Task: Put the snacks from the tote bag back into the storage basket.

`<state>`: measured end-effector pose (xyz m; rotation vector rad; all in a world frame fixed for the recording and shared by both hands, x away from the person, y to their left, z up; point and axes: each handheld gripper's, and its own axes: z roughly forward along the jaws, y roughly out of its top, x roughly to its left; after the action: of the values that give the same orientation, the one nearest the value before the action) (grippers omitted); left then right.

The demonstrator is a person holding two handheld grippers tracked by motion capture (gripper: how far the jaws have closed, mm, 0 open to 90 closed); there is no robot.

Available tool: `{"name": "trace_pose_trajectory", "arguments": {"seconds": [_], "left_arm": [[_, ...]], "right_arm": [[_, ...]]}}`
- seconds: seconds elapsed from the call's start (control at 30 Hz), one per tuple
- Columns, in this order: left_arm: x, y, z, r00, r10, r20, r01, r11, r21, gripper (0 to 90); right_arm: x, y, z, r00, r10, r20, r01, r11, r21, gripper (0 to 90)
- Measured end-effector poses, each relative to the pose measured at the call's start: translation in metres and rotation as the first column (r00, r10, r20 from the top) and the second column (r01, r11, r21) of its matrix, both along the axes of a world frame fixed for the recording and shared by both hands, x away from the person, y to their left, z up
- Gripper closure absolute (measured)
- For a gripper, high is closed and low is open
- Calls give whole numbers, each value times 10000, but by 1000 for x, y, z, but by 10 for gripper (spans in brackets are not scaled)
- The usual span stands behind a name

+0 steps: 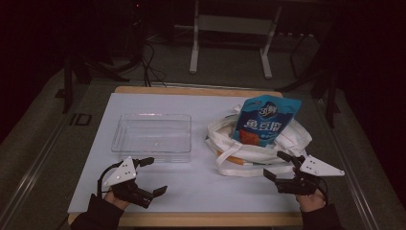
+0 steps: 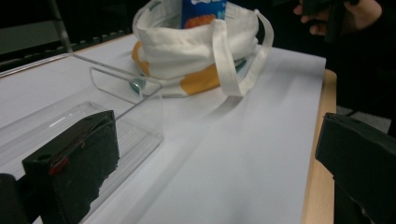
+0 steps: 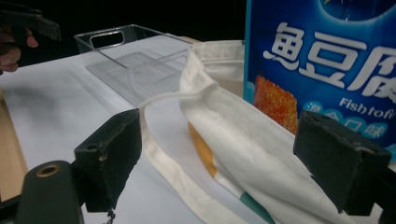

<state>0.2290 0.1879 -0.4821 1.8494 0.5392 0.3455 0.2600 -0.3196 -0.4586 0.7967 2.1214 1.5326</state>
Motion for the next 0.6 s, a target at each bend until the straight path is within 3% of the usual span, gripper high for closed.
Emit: {"name": "trace_pose_trajectory", "arguments": {"seconds": [0.07,0.27,0.37,0.47,0.5,0.6], "left_arm": [[-1,-1,0,9999,-56,83,55,9999,143,0],[-1,-3,3,9996,-190,192,192,9998,-83,0],[1,-5,3,9996,-290,-61,288,9993,-236,0],[2,-10,3,9998,-183,-102,183,9998,8,0],[2,-11,4,9990,-389,-242,390,9992,38,0],[3,-14,7,9991,-427,-74,428,9989,170,0]], "right_arm": [[-1,-1,0,10000,8,-93,-8,10000,4,155],[-5,-7,1,9998,-212,-56,210,9995,-220,155],[-7,-11,2,9993,-376,-58,373,9986,-364,165],[-9,-17,5,9982,-601,23,601,9970,-494,192],[-8,-19,5,9980,-637,46,638,9969,-464,192],[-7,-24,7,9982,-597,-114,591,9972,-459,189]]}}
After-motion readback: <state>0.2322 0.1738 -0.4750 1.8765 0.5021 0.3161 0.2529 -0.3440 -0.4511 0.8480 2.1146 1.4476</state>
